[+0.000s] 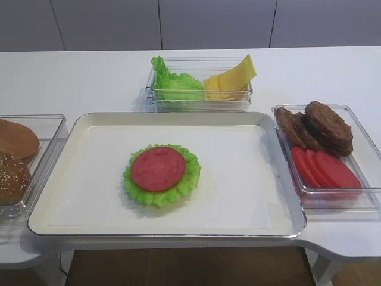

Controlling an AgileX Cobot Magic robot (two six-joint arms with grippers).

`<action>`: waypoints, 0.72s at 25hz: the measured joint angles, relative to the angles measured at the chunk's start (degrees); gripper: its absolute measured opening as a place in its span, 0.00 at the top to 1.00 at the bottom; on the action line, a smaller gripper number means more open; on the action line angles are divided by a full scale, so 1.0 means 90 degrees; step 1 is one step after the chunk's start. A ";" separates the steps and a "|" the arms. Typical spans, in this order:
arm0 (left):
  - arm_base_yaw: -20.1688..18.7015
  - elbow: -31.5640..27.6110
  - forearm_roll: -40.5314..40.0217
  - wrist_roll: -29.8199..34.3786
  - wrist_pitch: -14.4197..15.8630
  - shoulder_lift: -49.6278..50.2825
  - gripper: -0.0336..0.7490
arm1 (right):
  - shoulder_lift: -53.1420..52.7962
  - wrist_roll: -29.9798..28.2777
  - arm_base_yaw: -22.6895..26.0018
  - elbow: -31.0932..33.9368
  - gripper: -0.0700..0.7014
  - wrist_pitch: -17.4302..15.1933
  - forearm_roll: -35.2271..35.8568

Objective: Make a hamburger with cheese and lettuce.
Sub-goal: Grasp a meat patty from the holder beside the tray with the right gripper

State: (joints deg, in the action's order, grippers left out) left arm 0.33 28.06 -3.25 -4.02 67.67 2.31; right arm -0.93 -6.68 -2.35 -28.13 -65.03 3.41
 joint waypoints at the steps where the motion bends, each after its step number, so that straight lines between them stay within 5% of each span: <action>1: 0.0000 0.0000 0.0000 0.0000 0.0000 0.0000 0.46 | 0.0000 0.0000 0.0000 0.0000 0.45 0.0000 0.0000; 18: 0.0000 0.0000 0.0000 0.0000 0.0000 0.0000 0.46 | 0.0000 0.0000 0.0000 0.0000 0.45 0.0000 0.0000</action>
State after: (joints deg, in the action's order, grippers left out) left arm 0.33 28.06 -3.25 -4.02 67.67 2.31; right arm -0.93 -6.68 -2.35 -28.13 -65.03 3.41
